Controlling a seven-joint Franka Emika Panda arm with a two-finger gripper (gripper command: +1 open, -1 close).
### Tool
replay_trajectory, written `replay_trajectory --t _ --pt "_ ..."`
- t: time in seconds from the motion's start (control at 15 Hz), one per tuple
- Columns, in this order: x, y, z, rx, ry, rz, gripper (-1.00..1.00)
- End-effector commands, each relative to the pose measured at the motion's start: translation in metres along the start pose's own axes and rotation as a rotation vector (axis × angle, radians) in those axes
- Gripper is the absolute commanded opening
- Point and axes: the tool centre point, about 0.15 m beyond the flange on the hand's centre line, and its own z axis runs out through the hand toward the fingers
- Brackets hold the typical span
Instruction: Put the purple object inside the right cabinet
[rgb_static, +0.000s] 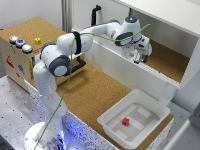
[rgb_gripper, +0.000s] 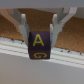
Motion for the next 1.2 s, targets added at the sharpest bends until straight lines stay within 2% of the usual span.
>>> replay_trajectory --t 0.0,0.13,0.47,0.6,0.67,0.73,0.93,1.13 --pt "0.016 0.005 0.032 0.072 0.127 0.030 -1.00" --pt "0.035 0.012 0.031 0.084 0.134 0.026 -1.00" --pt "0.062 0.025 0.025 0.065 0.137 0.041 -1.00" --pt "0.069 0.029 0.034 0.076 0.142 0.068 -1.00" --pt "0.070 0.033 0.042 0.121 0.181 0.084 -1.00" --pt "0.076 0.038 0.052 0.147 0.189 0.102 -1.00" --pt "0.084 0.040 0.069 0.148 0.194 0.120 -1.00" --pt "0.100 0.044 0.077 0.129 0.169 0.104 -1.00"
